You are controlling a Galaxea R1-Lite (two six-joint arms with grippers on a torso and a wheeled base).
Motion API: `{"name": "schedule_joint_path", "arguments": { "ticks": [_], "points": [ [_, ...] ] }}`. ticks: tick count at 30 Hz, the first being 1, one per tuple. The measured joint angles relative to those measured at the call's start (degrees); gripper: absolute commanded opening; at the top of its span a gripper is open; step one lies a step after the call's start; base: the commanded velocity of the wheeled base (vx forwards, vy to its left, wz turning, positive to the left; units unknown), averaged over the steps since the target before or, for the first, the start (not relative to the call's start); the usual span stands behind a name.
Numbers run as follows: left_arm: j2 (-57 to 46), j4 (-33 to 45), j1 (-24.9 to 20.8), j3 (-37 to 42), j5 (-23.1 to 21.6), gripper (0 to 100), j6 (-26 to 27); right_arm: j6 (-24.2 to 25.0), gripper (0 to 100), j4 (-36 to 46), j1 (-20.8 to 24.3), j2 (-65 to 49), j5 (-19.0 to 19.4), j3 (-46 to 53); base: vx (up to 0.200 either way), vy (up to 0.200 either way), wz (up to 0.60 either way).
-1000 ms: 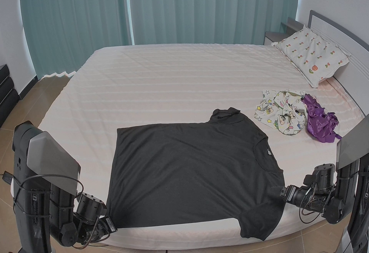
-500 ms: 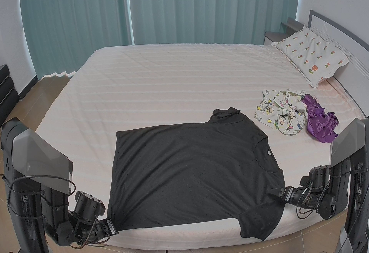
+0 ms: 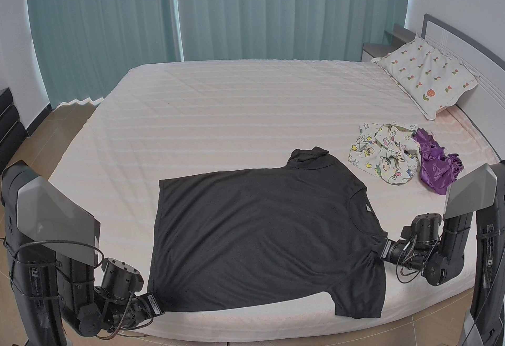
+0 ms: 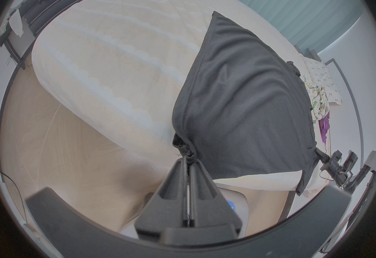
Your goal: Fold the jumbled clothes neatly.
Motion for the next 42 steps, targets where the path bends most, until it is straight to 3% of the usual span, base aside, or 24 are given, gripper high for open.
{"name": "schedule_joint_path", "arguments": {
  "ticks": [14,15,25,34,42],
  "points": [
    [1.5,-3.4,-2.9,0.0,0.5,0,-2.0,-2.5,0,2.2,-0.3,0.4,1.3,-10.7,0.0,0.0,0.0],
    [1.6,-3.6,-2.9,0.0,0.5,0,-2.0,-2.6,100,2.8,-0.3,0.5,1.4,-10.7,0.0,0.0,0.0],
    [2.2,-3.8,-2.9,0.0,0.5,0,-2.2,-0.1,100,2.7,-0.7,-0.5,0.3,-8.4,0.0,0.0,0.0],
    [2.3,-3.8,-2.9,0.0,0.3,0,-2.3,5.1,100,2.0,-0.5,-6.6,-2.2,2.5,0.0,0.0,0.0],
    [2.4,-3.7,-2.9,0.0,0.4,0,-2.4,6.5,100,-1.2,4.4,-7.5,-3.5,13.6,0.0,0.0,0.0]
  ]
}}
